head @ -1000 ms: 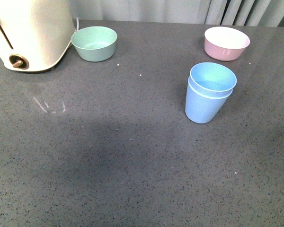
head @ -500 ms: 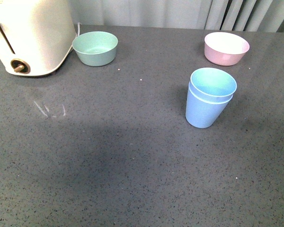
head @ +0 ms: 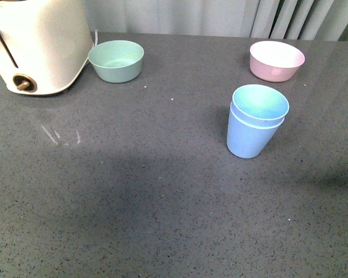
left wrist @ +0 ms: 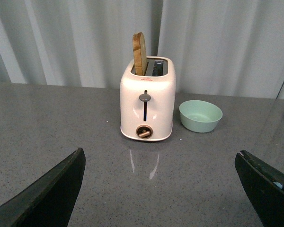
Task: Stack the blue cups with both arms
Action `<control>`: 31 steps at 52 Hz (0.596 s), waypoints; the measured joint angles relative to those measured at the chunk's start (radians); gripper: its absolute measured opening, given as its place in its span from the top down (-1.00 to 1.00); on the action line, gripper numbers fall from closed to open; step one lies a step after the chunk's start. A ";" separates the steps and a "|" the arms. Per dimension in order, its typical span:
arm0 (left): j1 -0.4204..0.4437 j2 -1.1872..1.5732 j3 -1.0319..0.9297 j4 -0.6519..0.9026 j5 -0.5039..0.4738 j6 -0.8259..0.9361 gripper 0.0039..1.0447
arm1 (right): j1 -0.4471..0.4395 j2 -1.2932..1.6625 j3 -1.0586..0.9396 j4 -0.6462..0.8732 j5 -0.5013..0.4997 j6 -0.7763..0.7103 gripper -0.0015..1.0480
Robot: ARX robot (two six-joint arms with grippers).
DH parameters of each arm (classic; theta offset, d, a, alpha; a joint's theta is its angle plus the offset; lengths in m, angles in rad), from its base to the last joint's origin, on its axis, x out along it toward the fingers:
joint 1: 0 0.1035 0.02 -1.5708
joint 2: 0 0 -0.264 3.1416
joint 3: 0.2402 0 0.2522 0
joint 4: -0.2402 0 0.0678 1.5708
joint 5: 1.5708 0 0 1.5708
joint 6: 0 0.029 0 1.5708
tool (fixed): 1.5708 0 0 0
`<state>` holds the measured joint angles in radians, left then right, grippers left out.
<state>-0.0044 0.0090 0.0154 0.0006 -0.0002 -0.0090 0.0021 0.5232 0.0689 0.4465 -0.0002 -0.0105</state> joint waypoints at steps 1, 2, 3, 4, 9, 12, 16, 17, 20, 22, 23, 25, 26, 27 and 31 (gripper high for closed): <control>0.000 0.000 0.000 0.000 0.000 0.000 -0.84 | 0.000 -0.007 -0.002 -0.005 0.000 0.000 0.96; 0.000 0.000 0.000 0.000 0.000 0.000 -0.84 | 0.000 -0.016 -0.005 -0.011 0.000 0.000 0.96; 0.000 0.000 0.000 0.000 0.000 0.000 -0.84 | 0.000 -0.022 -0.006 -0.015 0.000 0.000 0.96; 0.000 0.000 0.000 0.000 0.000 0.000 -0.84 | 0.000 -0.029 -0.008 -0.019 0.000 0.000 0.96; 0.000 0.000 0.000 0.000 0.000 0.000 -0.84 | 0.000 -0.069 -0.021 -0.048 0.000 0.000 0.96; 0.000 0.000 0.000 0.000 0.000 0.000 -0.84 | 0.000 -0.090 -0.026 -0.063 0.000 0.000 0.96; 0.000 0.000 0.000 0.000 0.000 0.000 -0.84 | 0.000 -0.117 -0.034 -0.081 0.000 0.000 0.96; 0.000 0.000 0.000 0.000 0.000 0.000 -0.84 | 0.000 -0.121 -0.044 -0.068 0.000 0.000 0.96; 0.000 0.000 0.000 0.000 0.000 0.000 -0.84 | 0.000 -0.135 -0.046 -0.064 0.003 0.000 0.96; 0.000 0.000 0.000 0.000 0.000 0.000 -0.84 | 0.000 -0.147 -0.046 -0.073 0.000 0.000 0.96; 0.000 0.000 0.000 0.000 0.000 0.000 -0.84 | 0.000 -0.153 -0.046 -0.079 0.000 0.000 0.96; 0.000 0.000 0.000 0.000 0.000 0.000 -0.84 | 0.000 -0.171 -0.046 -0.093 0.000 0.000 0.96; 0.000 0.000 0.000 0.000 0.000 0.000 -0.84 | 0.000 -0.175 -0.046 -0.097 0.000 0.000 0.96; 0.000 0.000 0.000 0.000 0.000 0.000 -0.84 | 0.000 -0.183 -0.046 -0.105 0.000 0.000 0.96; 0.000 0.000 0.000 0.000 0.000 0.000 -0.84 | 0.000 -0.211 -0.046 -0.133 0.000 0.000 0.96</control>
<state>-0.0044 0.0090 0.0154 0.0006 -0.0002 -0.0086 0.0017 0.3119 0.0231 0.3138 -0.0002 -0.0101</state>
